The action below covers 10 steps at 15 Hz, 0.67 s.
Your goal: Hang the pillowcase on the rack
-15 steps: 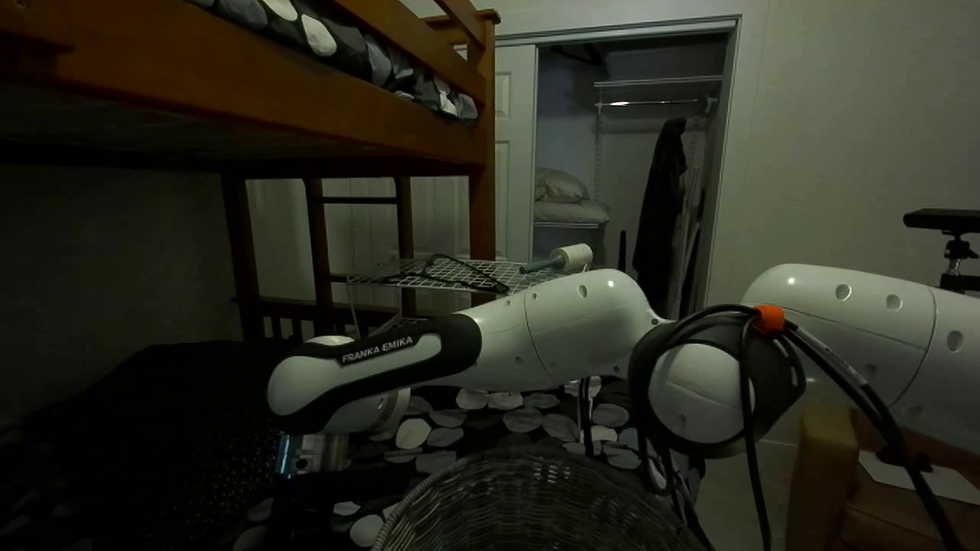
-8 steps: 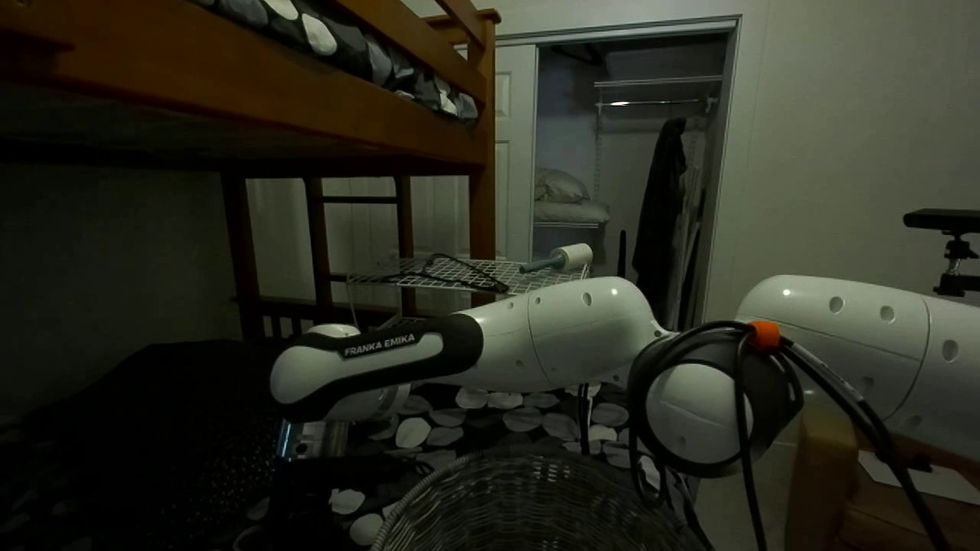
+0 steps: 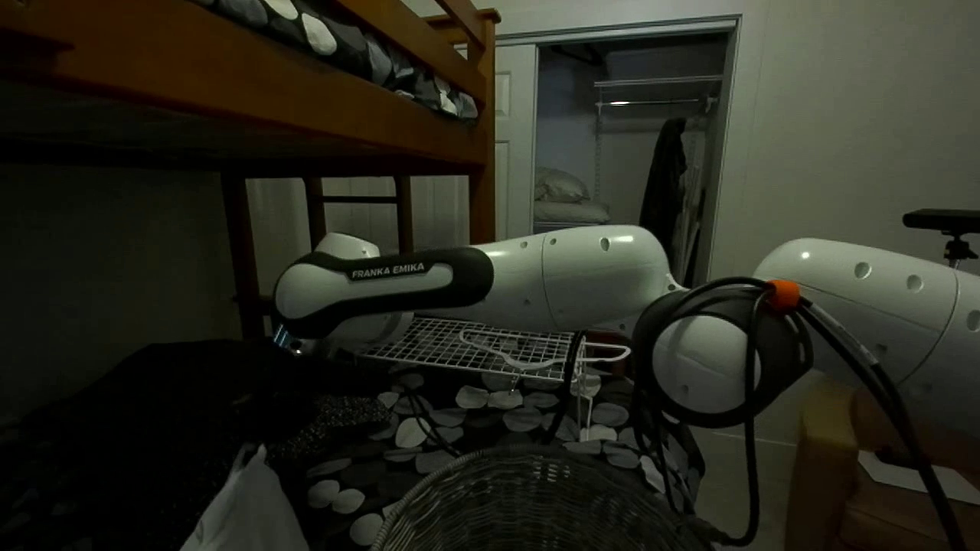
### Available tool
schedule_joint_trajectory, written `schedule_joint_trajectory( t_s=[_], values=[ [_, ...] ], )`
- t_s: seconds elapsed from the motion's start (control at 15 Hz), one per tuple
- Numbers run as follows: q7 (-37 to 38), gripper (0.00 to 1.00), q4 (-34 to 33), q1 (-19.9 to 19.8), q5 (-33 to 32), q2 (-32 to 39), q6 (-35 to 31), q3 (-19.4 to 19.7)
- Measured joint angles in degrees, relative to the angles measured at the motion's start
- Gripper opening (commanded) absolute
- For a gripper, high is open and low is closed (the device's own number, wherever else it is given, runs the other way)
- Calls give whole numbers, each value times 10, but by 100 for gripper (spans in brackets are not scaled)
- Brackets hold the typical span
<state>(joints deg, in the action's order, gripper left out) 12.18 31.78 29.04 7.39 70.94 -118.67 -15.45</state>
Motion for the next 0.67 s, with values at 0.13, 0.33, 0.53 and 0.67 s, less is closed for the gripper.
schedule_joint_trajectory(
  t_s=[0.13,0.33,0.53,0.67],
  values=[
    [39,1,3,0,-4,-18,-42,19],
    [94,3,8,-9,-4,-26,-125,35],
    [113,3,13,-14,-4,-29,-151,44],
    [115,1,13,-13,-4,-30,-151,44]
  ],
)
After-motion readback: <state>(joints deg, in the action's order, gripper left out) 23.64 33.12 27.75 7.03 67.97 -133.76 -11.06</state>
